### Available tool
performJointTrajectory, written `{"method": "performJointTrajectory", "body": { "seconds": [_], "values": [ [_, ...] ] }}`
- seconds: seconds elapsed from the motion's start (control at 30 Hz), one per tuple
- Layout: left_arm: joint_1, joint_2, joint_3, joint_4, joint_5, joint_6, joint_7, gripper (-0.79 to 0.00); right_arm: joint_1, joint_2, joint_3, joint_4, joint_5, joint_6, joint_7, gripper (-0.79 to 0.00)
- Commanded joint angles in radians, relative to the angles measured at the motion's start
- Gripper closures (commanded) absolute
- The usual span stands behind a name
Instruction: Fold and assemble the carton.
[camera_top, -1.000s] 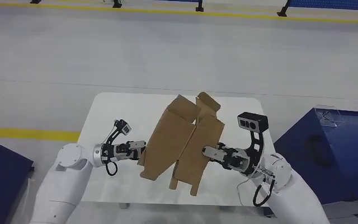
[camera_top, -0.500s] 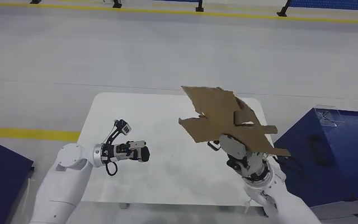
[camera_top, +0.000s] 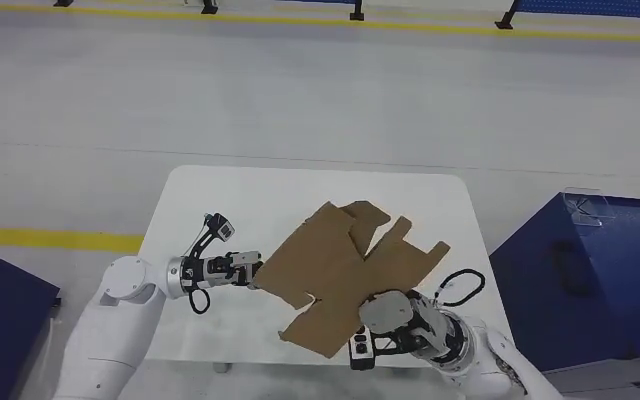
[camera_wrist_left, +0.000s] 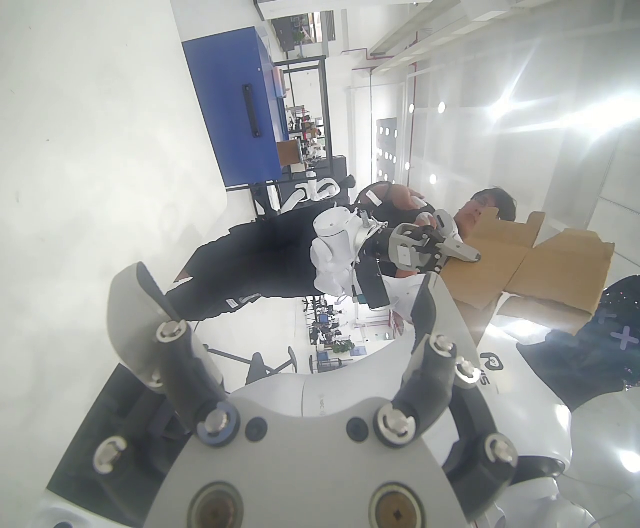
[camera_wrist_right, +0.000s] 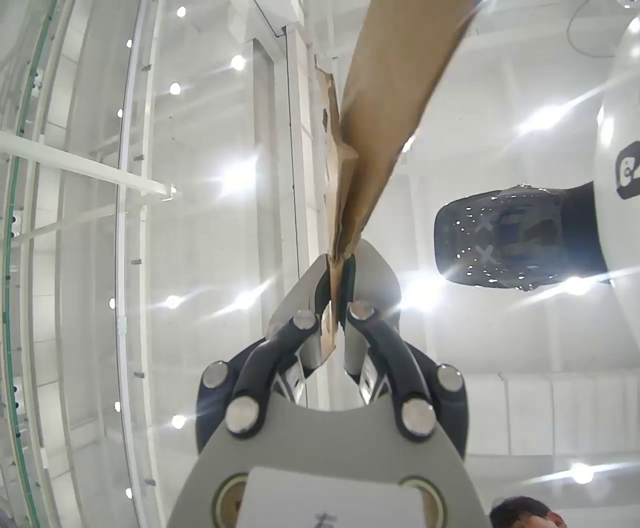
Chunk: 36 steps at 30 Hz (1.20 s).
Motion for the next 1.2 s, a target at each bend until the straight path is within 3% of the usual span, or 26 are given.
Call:
{"method": "performJointTrajectory", "body": {
  "seconds": [0.0, 0.13, 0.27, 0.4, 0.5, 0.63, 0.77, 0.93, 1.17],
  "values": [
    [0.000, 0.000, 0.000, 0.000, 0.000, 0.000, 0.000, -0.785, 0.008, -0.003, 0.052, -0.011, -0.098, -0.050, 0.032, 0.000],
    [0.000, 0.000, 0.000, 0.000, 0.000, 0.000, 0.000, -0.785, 0.037, -0.017, 0.136, -0.005, -0.656, -0.275, 0.227, 0.000],
    [0.000, 0.000, 0.000, 0.000, 0.000, 0.000, 0.000, -0.785, 0.071, -0.025, 0.135, 0.102, -1.219, -0.593, 0.461, 0.000],
    [0.000, 0.000, 0.000, 0.000, 0.000, 0.000, 0.000, -0.785, 0.110, -0.025, 0.134, 0.224, -1.625, -0.851, 0.583, 0.000],
    [0.000, 0.000, 0.000, 0.000, 0.000, 0.000, 0.000, -0.785, 0.147, -0.024, 0.129, 0.341, -1.849, -0.961, 0.616, 0.000],
    [0.002, 0.000, 0.000, -0.001, -0.003, 0.004, 0.006, -0.785, 0.187, -0.026, 0.093, 0.452, -2.023, -1.016, 0.642, 0.000],
    [-0.009, 0.007, -0.006, -0.027, -0.012, 0.110, 0.011, -0.785, 0.212, -0.028, 0.060, 0.491, -2.116, -1.011, 0.700, 0.000],
    [-0.022, 0.011, 0.043, -0.082, 0.057, 0.187, -0.032, -0.785, 0.222, -0.031, 0.027, 0.470, -2.138, -1.017, 0.766, 0.000],
    [-0.041, 0.002, 0.131, -0.095, 0.099, 0.198, -0.019, -0.785, 0.228, -0.039, -0.016, 0.451, -2.140, -1.024, 0.821, 0.000]
  ]
}}
